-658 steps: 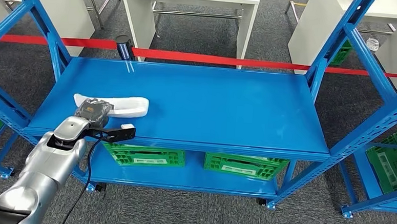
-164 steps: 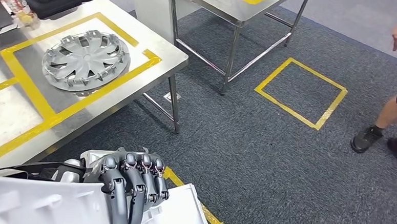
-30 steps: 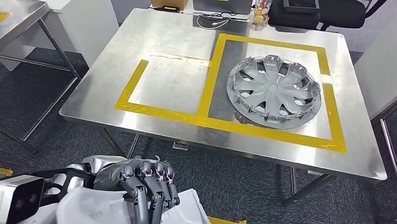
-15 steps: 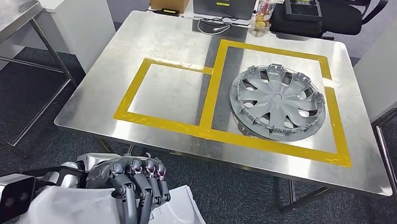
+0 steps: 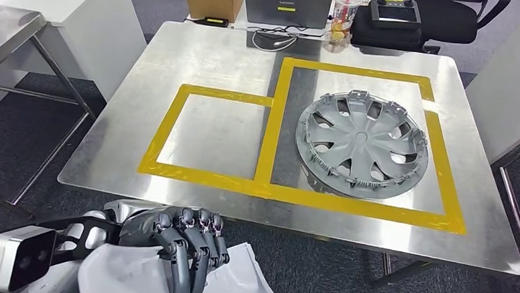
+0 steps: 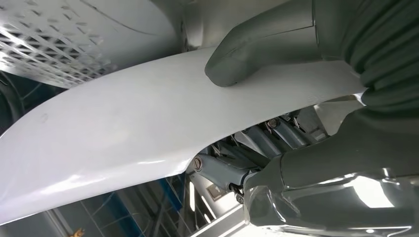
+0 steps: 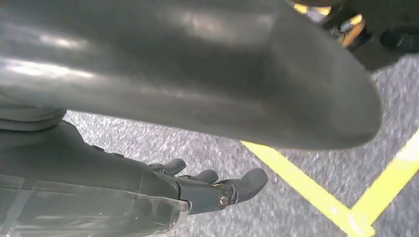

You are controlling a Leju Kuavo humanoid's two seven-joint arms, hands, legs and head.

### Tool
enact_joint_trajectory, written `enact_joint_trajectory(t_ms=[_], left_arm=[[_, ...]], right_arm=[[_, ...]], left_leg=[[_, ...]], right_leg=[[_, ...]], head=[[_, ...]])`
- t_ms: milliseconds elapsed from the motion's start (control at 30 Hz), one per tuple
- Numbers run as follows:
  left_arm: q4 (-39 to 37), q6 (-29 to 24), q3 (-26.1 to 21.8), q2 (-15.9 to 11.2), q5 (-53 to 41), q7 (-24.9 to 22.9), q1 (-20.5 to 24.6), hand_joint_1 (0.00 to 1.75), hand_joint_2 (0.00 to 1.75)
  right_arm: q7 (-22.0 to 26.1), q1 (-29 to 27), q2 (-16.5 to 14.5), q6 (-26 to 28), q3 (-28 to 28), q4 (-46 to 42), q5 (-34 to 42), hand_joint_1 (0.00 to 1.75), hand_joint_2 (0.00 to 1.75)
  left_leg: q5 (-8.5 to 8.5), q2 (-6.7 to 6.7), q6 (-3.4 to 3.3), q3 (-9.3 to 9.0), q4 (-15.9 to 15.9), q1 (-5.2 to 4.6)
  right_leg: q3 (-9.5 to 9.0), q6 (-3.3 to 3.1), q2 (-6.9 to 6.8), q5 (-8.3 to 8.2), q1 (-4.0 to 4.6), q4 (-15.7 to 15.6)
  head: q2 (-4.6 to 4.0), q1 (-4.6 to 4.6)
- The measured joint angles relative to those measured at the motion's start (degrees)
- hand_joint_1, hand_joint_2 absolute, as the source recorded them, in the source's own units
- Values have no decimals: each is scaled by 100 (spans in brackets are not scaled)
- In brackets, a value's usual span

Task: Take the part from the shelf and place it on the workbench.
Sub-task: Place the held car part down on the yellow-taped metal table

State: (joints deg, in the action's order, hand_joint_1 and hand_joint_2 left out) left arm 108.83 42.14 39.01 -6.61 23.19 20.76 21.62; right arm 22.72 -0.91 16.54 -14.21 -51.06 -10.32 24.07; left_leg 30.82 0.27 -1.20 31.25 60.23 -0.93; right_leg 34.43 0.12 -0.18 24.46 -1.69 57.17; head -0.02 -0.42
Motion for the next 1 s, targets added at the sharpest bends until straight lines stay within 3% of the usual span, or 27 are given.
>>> enact_joint_trajectory(t_ms=[33,100,133,167,200,267,333,433,500,533,600,667,700,767,800,867,933,1000], left_arm=[[6,1,-1,-2,2,-3,11,175,175],[7,0,2,-8,7,-7,22,175,175],[7,-7,5,-10,10,-14,23,175,175],[7,-16,8,-11,14,-26,27,175,175],[7,-27,11,-12,18,-39,35,175,175],[9,-40,20,-16,23,-61,64,175,175],[10,-43,32,-23,28,-70,100,175,175],[16,-42,39,-32,37,-88,125,175,175],[31,-50,43,-30,44,-104,138,175,175],[38,-58,45,-29,47,-109,144,175,175],[40,-75,53,-30,15,-114,142,175,175],[41,-110,61,-32,-150,-86,126,175,175],[46,-149,61,-36,-304,-50,124,175,175],[74,-267,51,-51,-776,39,140,175,175],[92,-330,44,-65,-1030,75,162,175,175],[125,-449,34,-114,-1525,106,233,175,175],[138,-565,33,-187,-1963,111,335,175,175],[136,-664,32,-268,-2315,119,460,175,175]], right_arm=[[2,0,1,1,5,-2,2,0,0],[3,2,-2,6,16,-2,6,0,0],[3,0,-7,10,21,-2,8,0,0],[3,-3,-14,12,25,-2,8,0,0],[4,-4,-20,14,27,-2,8,0,0],[9,7,-41,11,29,-2,8,0,0],[19,24,-63,-1,33,-2,15,0,0],[34,16,-85,-26,38,-2,40,0,0],[43,12,-92,-33,39,-2,46,0,0],[46,19,-94,-31,40,-2,45,0,0],[51,29,-100,-14,40,-2,37,0,0],[51,27,-114,17,39,-2,21,0,0],[50,26,-122,31,39,-2,10,0,0],[49,29,-135,70,37,-2,-31,0,0],[49,35,-140,90,36,-1,-56,0,0],[48,58,-153,116,33,-1,-105,0,0],[29,86,-173,121,29,-1,-143,0,0],[4,108,-197,126,24,-1,-158,0,0]], left_leg=[[142,-4,46,177,342,22],[402,-4,117,705,1183,75],[400,-4,134,914,1439,97],[268,-5,137,1013,1464,112],[25,-10,126,989,1251,118],[-542,-66,59,717,433,110],[-765,-126,-17,486,-130,87],[-717,-129,-86,401,-255,58],[-739,-110,-136,278,-393,74],[-743,-96,-161,213,-455,87],[-714,-72,-202,157,-492,81],[-666,-65,-224,132,-487,61],[-637,-68,-223,106,-483,55],[-559,-73,-195,39,-451,48],[-505,-74,-170,20,-410,32],[-421,-71,-117,14,-342,1],[-381,-64,-78,17,-317,-4],[-276,-60,-23,68,-191,12]], right_leg=[[-33,-29,17,28,-1,-2],[-97,-52,61,91,-2,-1],[-138,-46,92,127,-2,-1],[-191,-36,123,166,-2,-1],[-253,-25,154,206,-1,-1],[-379,3,210,290,9,-6],[-432,50,260,357,26,-13],[-459,153,285,398,14,-74],[-427,178,216,489,21,51],[-312,170,169,587,28,285],[165,141,103,860,25,1087],[587,179,90,944,26,1641],[640,221,86,840,26,1603],[381,309,61,384,27,852],[209,309,43,179,35,445],[25,221,19,-12,53,15],[11,119,27,-11,55,-8],[-14,59,35,-2,24,-18]], head=[[0,-13],[0,-23],[0,-26],[0,-26],[0,-26],[0,-24],[0,-25],[0,-31],[0,-19],[0,-10],[0,-2],[0,-4],[0,-3],[0,-1],[0,4],[0,2],[0,-5],[0,-17]])
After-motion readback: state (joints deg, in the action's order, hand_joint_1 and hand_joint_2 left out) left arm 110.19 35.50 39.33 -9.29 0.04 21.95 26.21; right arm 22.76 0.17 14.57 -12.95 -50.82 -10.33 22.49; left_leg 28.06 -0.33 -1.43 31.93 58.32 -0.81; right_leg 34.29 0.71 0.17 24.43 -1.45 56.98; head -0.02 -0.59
